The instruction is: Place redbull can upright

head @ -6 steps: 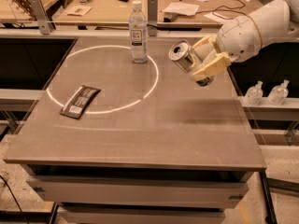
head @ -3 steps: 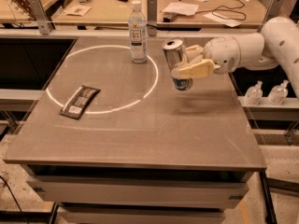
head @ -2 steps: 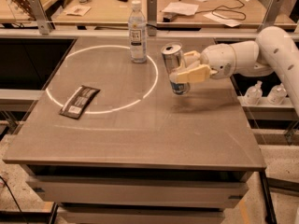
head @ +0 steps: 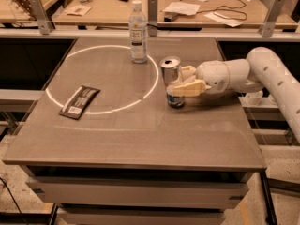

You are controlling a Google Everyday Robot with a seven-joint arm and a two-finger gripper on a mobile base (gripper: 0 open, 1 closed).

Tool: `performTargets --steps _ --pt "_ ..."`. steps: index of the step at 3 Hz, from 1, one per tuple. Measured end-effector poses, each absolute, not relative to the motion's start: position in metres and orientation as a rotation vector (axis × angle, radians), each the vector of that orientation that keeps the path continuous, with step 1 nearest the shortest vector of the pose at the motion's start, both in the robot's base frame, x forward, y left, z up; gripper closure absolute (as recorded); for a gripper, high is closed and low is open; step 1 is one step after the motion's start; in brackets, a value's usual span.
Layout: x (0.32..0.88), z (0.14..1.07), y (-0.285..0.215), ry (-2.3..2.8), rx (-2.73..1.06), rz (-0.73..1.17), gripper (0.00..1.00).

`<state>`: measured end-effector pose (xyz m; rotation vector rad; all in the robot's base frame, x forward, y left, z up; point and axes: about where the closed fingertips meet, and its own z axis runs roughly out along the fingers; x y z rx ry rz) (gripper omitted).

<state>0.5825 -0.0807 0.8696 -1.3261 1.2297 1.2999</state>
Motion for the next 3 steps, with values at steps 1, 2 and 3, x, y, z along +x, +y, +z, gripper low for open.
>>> performTargets --steps 1,2,3 --pt "0.5822 0.8729 -0.0803 1.224 -1.323 1.305 1.0" --pt "0.5822 0.8743 -0.0803 1.224 -1.323 1.305 0.84" --pt "0.5822 0.8742 -0.0803 1.223 -1.323 1.305 0.59"
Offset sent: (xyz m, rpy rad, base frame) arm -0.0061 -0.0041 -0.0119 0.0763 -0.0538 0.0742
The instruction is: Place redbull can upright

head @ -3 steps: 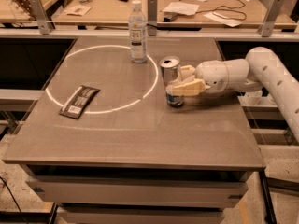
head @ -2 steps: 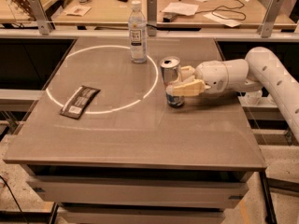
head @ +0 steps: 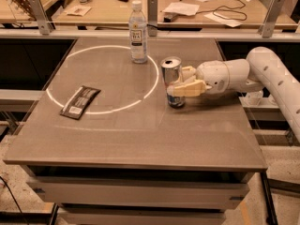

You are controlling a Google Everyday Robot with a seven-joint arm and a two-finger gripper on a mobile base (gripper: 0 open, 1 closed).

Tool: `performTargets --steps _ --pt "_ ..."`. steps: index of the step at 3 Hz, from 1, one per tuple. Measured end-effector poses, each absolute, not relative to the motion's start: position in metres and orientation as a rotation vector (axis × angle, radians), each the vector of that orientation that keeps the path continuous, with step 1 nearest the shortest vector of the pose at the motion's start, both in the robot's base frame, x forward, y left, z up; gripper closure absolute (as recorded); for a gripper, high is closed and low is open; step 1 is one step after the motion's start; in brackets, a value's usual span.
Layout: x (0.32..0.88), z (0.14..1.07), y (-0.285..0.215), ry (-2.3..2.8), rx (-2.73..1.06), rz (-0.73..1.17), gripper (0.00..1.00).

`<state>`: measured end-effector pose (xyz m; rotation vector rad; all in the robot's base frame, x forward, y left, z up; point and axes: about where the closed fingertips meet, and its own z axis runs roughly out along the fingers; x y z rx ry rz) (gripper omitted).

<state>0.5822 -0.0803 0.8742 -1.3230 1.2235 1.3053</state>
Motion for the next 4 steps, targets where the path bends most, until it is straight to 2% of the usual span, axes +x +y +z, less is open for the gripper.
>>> performTargets --steps 2,3,4 --pt "0.58 0.872 -0.083 1.199 -1.336 1.303 0.14" --pt "0.576 0.868 -0.09 1.161 -1.38 1.281 0.0" --pt "0.573 0.871 -0.101 1.152 -1.437 1.234 0.0"
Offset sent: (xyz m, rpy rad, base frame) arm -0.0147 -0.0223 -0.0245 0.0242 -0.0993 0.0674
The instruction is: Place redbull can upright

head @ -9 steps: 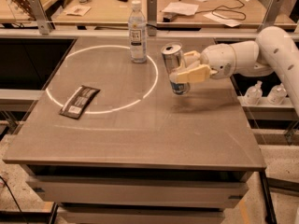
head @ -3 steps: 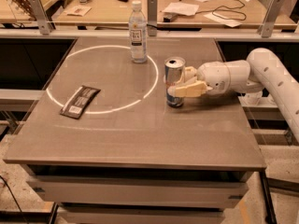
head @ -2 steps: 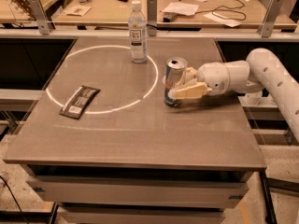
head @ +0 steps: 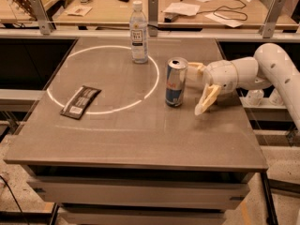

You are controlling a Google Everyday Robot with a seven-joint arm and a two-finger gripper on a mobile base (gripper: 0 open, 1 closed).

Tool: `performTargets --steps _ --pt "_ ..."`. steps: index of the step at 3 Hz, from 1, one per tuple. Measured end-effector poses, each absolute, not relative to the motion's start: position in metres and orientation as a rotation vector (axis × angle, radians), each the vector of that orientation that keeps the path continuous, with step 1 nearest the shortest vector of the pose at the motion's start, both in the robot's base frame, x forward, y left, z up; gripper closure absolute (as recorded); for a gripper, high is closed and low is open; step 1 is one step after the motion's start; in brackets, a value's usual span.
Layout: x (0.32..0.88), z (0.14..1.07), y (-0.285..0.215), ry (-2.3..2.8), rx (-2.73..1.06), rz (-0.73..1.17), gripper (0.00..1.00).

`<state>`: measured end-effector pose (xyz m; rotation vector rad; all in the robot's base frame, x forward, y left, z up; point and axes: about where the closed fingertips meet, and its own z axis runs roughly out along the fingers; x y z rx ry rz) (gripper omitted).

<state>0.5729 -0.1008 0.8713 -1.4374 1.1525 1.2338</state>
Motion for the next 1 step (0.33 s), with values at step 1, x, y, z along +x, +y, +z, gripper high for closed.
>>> performTargets --steps 1 --pt "0.574 0.877 -0.1126 1.257 -1.521 1.153 0.0"
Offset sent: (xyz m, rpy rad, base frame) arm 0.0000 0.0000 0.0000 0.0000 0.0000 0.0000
